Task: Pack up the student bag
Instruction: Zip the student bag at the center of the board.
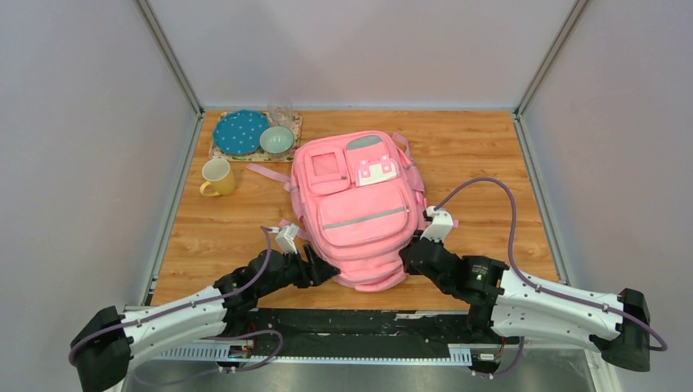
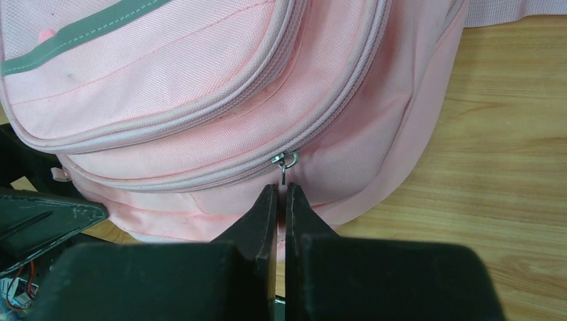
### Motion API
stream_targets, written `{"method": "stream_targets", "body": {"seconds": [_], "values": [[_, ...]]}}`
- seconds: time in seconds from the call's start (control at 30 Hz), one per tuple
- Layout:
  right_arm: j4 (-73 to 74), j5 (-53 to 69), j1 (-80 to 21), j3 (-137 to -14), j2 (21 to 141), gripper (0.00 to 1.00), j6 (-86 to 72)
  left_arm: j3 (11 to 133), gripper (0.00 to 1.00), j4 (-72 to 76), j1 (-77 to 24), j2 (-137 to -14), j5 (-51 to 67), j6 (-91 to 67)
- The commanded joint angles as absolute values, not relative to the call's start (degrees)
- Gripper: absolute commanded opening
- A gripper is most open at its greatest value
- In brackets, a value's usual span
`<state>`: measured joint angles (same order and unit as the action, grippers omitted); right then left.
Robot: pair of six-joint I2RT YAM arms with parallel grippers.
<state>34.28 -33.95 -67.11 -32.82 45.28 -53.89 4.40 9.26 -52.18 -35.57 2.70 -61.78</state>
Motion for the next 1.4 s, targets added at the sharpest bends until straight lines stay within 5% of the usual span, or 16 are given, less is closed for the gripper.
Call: {"method": "stream_targets", "body": {"seconds": [0.0,0.17,0.27,0.37,0.43,0.8,1.37], "values": [[30.59,-34.28,-68.55,-35.86,44.21,0.00,-53.35,4.49,0.77,17.12,-55.81,-39.19,-9.39,-63.19],[31.11,-34.80,-70.40,-34.98,44.21,0.00,-54.40,5.36,0.78,25.57,-56.34,-44.98,-12.22,-63.02],[31.03,-34.63,-70.93,-33.84,43.86,0.00,-55.28,5.89,0.57,27.42,-56.34,-47.19,-11.69,-62.93],[31.90,-34.98,-71.37,-33.31,43.86,0.00,-55.72,4.84,0.16,27.16,-56.34,-46.50,-11.95,-63.37],[32.78,-35.68,-71.46,-33.31,43.60,0.00,-56.60,4.75,0.00,23.92,-56.34,-45.36,-12.65,-62.50],[39.55,-43.86,-67.07,-32.78,38.67,0.00,-56.78,6.15,0.00,-9.90,-55.55,-27.78,-12.13,-52.04],[35.95,-41.14,-65.48,-32.34,36.65,0.00,-49.04,15.47,0.00,-33.21,-51.07,-22.15,-7.12,-40.78]]}}
